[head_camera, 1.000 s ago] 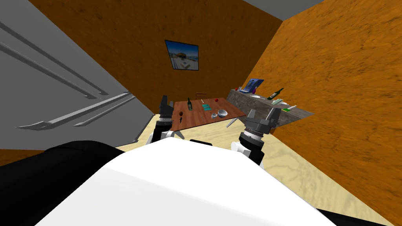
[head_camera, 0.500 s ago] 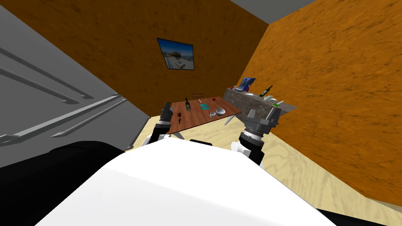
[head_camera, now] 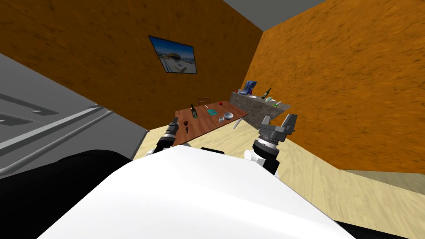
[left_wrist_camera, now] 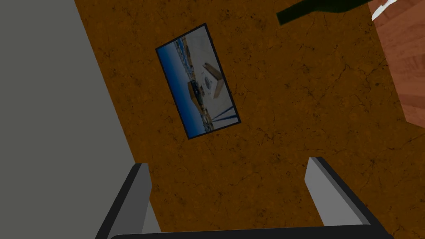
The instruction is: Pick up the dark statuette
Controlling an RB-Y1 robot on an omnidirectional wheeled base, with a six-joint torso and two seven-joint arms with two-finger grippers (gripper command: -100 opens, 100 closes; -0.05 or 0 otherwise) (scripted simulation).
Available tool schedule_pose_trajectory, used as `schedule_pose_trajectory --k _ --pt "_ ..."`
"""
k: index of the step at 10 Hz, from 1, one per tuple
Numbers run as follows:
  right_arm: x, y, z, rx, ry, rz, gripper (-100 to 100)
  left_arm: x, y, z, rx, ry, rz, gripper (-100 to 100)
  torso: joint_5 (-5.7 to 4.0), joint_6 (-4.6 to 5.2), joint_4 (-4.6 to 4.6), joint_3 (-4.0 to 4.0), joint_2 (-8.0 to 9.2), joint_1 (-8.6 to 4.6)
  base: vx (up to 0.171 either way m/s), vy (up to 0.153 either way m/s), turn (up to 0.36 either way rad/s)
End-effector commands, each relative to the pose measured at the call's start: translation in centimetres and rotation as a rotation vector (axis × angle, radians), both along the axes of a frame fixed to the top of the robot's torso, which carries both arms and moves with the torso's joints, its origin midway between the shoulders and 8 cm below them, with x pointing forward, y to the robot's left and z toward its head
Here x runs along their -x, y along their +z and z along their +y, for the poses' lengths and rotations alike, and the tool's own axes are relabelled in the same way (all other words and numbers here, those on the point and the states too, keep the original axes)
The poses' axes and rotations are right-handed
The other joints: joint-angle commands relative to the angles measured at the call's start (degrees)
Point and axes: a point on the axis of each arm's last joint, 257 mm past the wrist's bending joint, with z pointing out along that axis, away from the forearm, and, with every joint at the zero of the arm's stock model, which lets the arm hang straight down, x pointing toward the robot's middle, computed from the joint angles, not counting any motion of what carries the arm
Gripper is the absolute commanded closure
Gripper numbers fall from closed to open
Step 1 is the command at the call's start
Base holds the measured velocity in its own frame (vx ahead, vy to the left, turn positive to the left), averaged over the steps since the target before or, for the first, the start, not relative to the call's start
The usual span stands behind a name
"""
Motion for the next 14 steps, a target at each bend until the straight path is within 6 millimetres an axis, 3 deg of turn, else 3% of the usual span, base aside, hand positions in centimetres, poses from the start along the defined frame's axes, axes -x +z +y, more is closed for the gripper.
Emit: schedule_pose_trajectory --k 1,4,5,9,10,11,12,13,14 --pt "0.0 0.0 0.0 0.000 0.000 0.000 0 1.0 -1.3 0.7 0.008 0.022 0.045 -100 0.00 0.00 0.00 0.00 0.00 0.00 -0.028 0.058 -0.074" --pt "0.0 0.0 0.0 0.000 0.000 0.000 0 5.0 -8.2 5.3 0.053 0.131 0.246 -100 -0.02 -0.01 -0.01 -0.03 -0.05 -0.08 -0.030 0.056 -0.308" --pt "0.0 0.0 0.0 0.000 0.000 0.000 0 5.0 -8.2 5.3 0.053 0.131 0.246 -100 -0.01 0.01 -0.01 -0.02 -0.03 -0.06 -0.023 0.057 -0.135" --pt "0.0 0.0 0.0 0.000 0.000 0.000 0 12.8 -16.6 10.6 0.139 0.285 0.504 -100 -0.01 -0.02 -0.03 -0.07 -0.13 -0.04 -0.018 0.057 -0.326" --pt "0.0 0.0 0.0 0.000 0.000 0.000 0 13.0 -16.9 10.7 0.142 0.289 0.514 -100 0.01 0.00 -0.02 -0.08 -0.14 0.01 -0.017 0.048 -0.139" --pt "0.0 0.0 0.0 0.000 0.000 0.000 0 15.2 -18.8 11.7 0.167 0.328 0.576 -100 -0.02 -0.05 -0.03 -0.09 -0.17 -0.11 -0.011 0.028 -0.230" --pt "0.0 0.0 0.0 0.000 0.000 0.000 0 15.2 -18.8 11.8 0.168 0.329 0.579 -100 -0.03 -0.01 -0.04 -0.11 -0.20 -0.17 -0.003 0.022 -0.131" --pt "0.0 0.0 0.0 0.000 0.000 0.000 0 17.6 -20.6 12.7 0.194 0.369 0.641 -100 -0.05 -0.04 -0.04 -0.13 -0.24 -0.20 0.005 0.021 -0.278" --pt "0.0 0.0 0.0 0.000 0.000 0.000 0 17.6 -20.6 12.7 0.194 0.369 0.641 -100 -0.05 -0.01 -0.05 -0.15 -0.26 -0.20 0.001 0.025 -0.129"
